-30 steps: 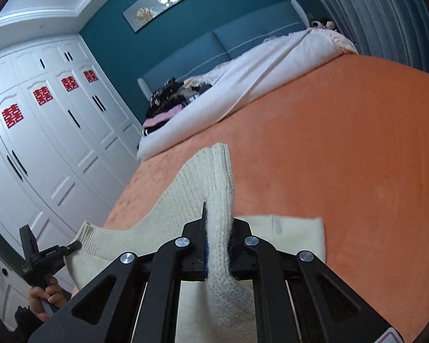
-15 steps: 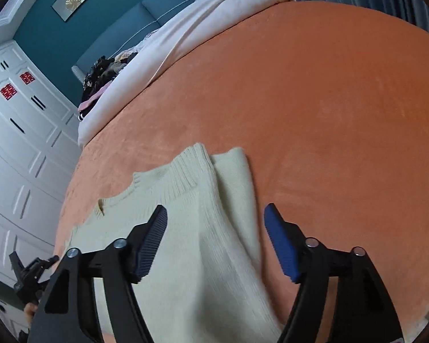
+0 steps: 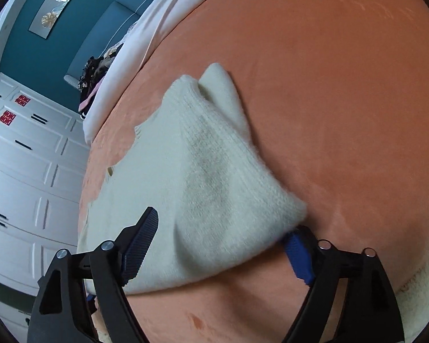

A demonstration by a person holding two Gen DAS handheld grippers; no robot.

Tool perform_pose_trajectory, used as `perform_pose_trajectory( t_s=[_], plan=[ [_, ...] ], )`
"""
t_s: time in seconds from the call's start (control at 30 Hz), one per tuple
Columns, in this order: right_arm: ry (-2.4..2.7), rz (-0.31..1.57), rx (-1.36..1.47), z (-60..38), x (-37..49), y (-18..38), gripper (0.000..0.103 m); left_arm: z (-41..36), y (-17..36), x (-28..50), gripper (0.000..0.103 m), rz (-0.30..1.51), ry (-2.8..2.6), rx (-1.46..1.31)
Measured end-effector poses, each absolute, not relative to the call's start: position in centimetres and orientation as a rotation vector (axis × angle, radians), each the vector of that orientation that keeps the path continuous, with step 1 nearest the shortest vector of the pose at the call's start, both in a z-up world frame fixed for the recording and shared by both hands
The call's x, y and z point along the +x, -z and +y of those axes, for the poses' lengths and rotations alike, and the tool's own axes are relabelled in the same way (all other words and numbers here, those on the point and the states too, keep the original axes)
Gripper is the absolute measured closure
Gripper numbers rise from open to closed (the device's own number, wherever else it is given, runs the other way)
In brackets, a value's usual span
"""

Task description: Fold small clothes

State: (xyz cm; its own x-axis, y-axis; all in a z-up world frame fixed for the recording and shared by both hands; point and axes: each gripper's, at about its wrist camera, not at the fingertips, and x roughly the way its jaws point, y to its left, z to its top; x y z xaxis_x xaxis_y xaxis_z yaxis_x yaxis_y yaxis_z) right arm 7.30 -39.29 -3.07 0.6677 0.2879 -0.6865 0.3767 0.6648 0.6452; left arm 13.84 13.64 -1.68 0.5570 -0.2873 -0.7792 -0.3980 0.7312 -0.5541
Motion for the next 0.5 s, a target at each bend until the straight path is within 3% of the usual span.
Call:
perform_pose_trajectory(
  t_s=[0.03, 0.13, 0.3, 0.43, 0.5],
  plan=[
    [0.046, 0.863, 0.884, -39.6, 7.4, 2.6, 0.09, 14.0, 1.2, 13.8, 0.072, 1.006, -0.06, -0.794],
    [-0.014, 0.78, 0.904, -40.0, 6.3, -0.7, 0.092, 14.8, -1.0, 12.4, 0.088, 0.963, -0.004, -0.835],
    [-0.03, 0.86, 0.769, -38.4, 1.4, -2.6, 0.092, 16.5, -2.3, 6.7, 0.092, 0.994, -0.008, -0.827],
    [0.039, 1.058, 0.731, -37.9, -1.9, 2.4, 0.092, 16.9, 1.2, 2.4, 0.091, 1.089, -0.071, -0.756],
    [0.063, 1.11, 0.764, -38.1, -2.4, 3.5, 0.085, 16.7, 2.0, 1.6, 0.084, 1.089, -0.083, -0.697]
  ],
)
